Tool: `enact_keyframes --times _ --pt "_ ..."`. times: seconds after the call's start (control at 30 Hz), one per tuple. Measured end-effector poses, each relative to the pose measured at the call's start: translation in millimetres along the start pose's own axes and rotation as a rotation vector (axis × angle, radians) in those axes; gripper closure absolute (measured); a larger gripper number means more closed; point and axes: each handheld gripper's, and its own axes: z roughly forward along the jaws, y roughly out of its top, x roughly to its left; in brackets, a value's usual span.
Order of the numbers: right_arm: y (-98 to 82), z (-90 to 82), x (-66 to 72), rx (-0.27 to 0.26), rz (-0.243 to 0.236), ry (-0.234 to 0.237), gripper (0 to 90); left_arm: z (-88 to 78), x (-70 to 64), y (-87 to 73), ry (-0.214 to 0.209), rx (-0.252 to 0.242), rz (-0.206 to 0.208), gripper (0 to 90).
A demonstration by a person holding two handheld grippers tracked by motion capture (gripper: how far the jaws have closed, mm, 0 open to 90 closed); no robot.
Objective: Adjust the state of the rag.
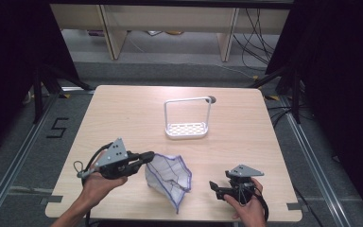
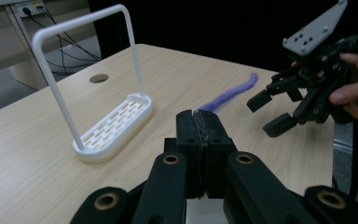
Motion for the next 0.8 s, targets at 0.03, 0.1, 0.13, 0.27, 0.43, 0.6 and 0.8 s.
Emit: enact_keyframes --times 0.03,0.1,0.13,0.27,0.43,0.6,0.8 --pt "0.0 0.2 -0.1 -0.002 0.001 0.003 24.4 -2.0 3.9 2.3 0.012 -0.005 -0.002 87.6" --pt "-0.1 -0.4 0.4 0.004 0.008 0.000 24.4 -4.8 18.5 3.6 0.047 -0.009 -0.015 87.6" --pt "-0.1 -0.4 0.4 0.004 0.008 0.000 24.4 -4.8 18.5 3.6 0.047 -0.009 -0.015 87.6" --pt "-0.6 1.6 0.9 -0.003 -0.003 0.000 24.5 -0.4 45.5 -4.5 0.079 0.009 -0.058 87.6" --pt "0.1 0.3 2.1 0.010 0.002 -0.011 24.7 17.2 75.1 -21.7 0.116 0.057 -0.126 87.6" --pt "0.9 1.5 3.6 0.000 0.000 0.002 24.8 34.9 92.6 -35.5 0.137 0.108 -0.157 87.5" --pt "2.7 5.0 5.3 0.010 -0.018 0.014 24.9 47.9 106.6 -47.3 0.151 0.136 -0.190 87.3"
